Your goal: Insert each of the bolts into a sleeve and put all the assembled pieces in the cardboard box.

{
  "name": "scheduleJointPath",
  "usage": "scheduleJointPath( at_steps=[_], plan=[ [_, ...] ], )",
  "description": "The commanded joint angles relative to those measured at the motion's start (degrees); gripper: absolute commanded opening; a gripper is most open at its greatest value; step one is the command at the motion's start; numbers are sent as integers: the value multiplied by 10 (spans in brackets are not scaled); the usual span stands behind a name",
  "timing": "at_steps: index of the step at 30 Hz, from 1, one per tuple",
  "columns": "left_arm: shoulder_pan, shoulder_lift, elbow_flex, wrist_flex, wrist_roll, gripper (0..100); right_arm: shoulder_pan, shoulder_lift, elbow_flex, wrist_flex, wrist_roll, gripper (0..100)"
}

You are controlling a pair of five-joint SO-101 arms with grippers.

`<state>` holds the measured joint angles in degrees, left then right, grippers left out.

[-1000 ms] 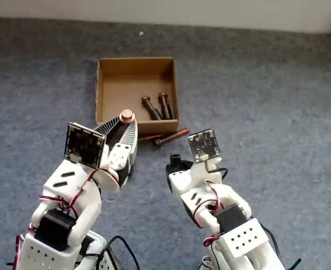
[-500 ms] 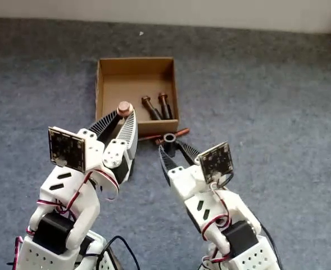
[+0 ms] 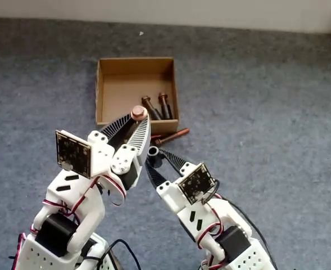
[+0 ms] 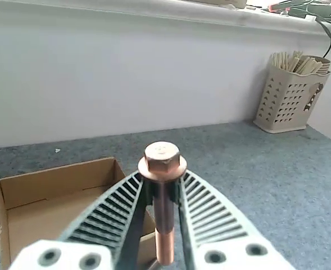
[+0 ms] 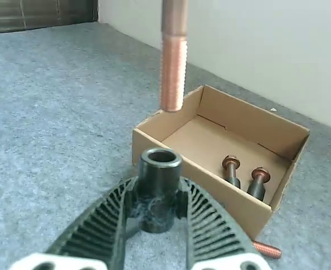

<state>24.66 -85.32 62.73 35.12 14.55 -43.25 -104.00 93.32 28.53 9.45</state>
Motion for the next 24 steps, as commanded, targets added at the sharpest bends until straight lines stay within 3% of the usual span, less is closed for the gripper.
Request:
scheduleJointPath(
  at_steps=[1, 24],
  plan=[
    [12, -7, -3, -16, 9, 6, -8, -9, -10, -22, 7, 5],
    [36, -7, 51, 24, 5, 6, -5, -9, -10, -32, 7, 5]
  ],
)
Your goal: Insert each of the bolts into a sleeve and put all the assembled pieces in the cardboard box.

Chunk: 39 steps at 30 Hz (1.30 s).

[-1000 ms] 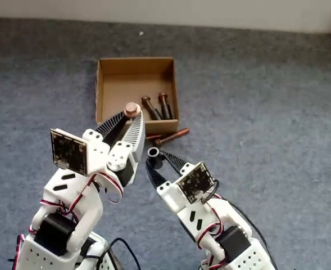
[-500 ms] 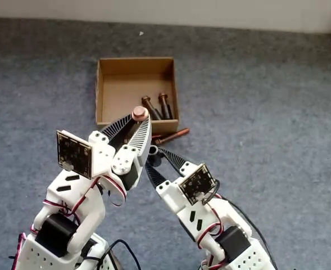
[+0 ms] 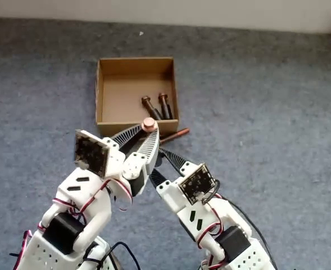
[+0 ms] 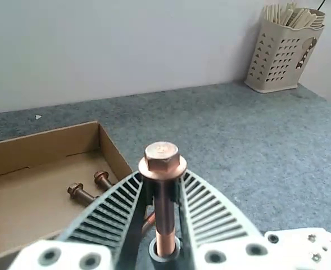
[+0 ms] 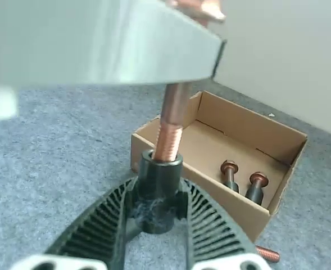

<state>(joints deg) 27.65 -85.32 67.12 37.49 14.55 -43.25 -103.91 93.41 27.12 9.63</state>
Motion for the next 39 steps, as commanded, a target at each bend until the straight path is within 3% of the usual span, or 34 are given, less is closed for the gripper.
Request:
scheduleJointPath(
  at_steps=[1, 9, 14, 18, 23, 30, 39],
  plan=[
    [6, -7, 10, 1, 5, 6, -4, -10, -11, -18, 5, 5],
    [6, -7, 22, 10, 5, 18, 26, -10, -11, -18, 2, 5],
    [5, -7, 17, 61, 4, 167, 38, -10, -10, -18, 1, 5],
    [5, -7, 17, 63, 4, 184, 38, -10, -7, -18, 0, 5],
    [1, -7, -2, 65, -68, 184, 38, -10, -6, -17, -19, 5],
    [-126, -7, -47, 66, -162, 118, 94, -7, -5, -16, -106, 5],
    [-311, -7, 70, 66, -173, 111, 123, -5, 31, -15, -120, 5]
  ],
)
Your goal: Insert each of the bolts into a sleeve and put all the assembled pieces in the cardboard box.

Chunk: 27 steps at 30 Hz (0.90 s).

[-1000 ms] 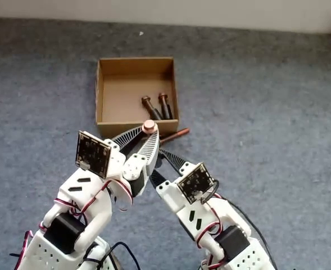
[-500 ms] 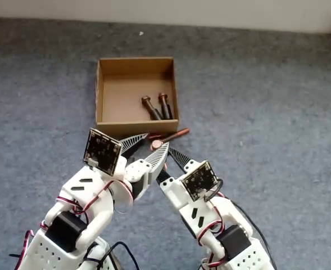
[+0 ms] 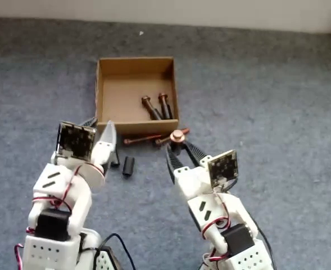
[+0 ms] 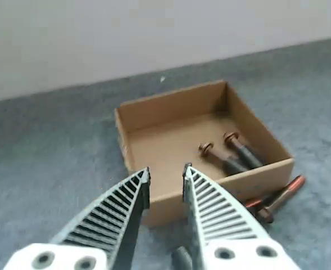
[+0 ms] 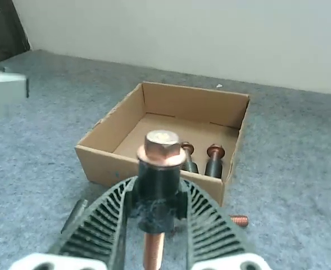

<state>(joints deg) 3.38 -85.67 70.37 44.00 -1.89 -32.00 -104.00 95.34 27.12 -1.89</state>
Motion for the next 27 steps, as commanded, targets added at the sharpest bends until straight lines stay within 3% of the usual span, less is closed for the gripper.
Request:
scheduleJointPath(
  at_steps=[1, 8, 14, 19, 27],
  plan=[
    [-86, -4, 52, 1, -9, 111, 10, -4, 16, -15, -5, 5],
    [-156, -4, 151, 1, -9, 111, 10, -3, 18, -3, -5, 5],
    [-163, -4, 200, -1, -10, 112, 10, -2, -48, 119, -4, 5],
    [-154, -3, 217, -3, -10, 115, 7, 6, -123, 134, -1, 5],
    [-153, -3, 227, -3, -11, 116, 8, 290, -290, 64, -1, 5]
  ],
)
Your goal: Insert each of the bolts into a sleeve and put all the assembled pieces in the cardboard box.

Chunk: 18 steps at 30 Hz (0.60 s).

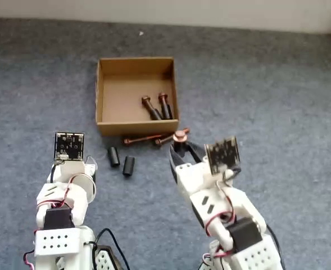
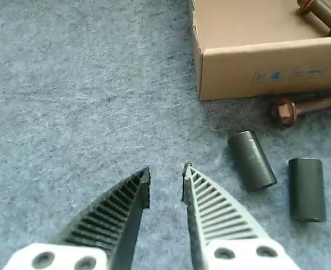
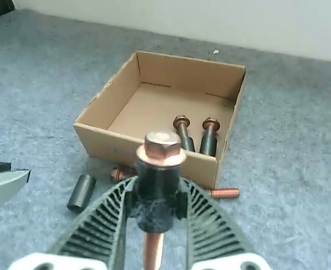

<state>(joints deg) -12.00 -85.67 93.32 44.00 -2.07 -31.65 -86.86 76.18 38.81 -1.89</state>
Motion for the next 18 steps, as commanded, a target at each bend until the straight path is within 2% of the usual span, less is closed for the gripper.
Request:
scheduleJointPath(
  at_steps=[1, 5, 12, 18],
  plan=[
    [1, -3, -2, -3, -9, 116, 6, 163, -121, -73, -1, 5],
    [1, -3, -2, -3, -9, 116, 7, 334, -207, -146, -1, 5],
    [-1, -3, -1, -3, -9, 116, 11, 583, -317, -351, 0, 5],
    [-1, -3, -1, -3, -9, 116, 47, 769, -401, -446, 0, 5]
  ],
)
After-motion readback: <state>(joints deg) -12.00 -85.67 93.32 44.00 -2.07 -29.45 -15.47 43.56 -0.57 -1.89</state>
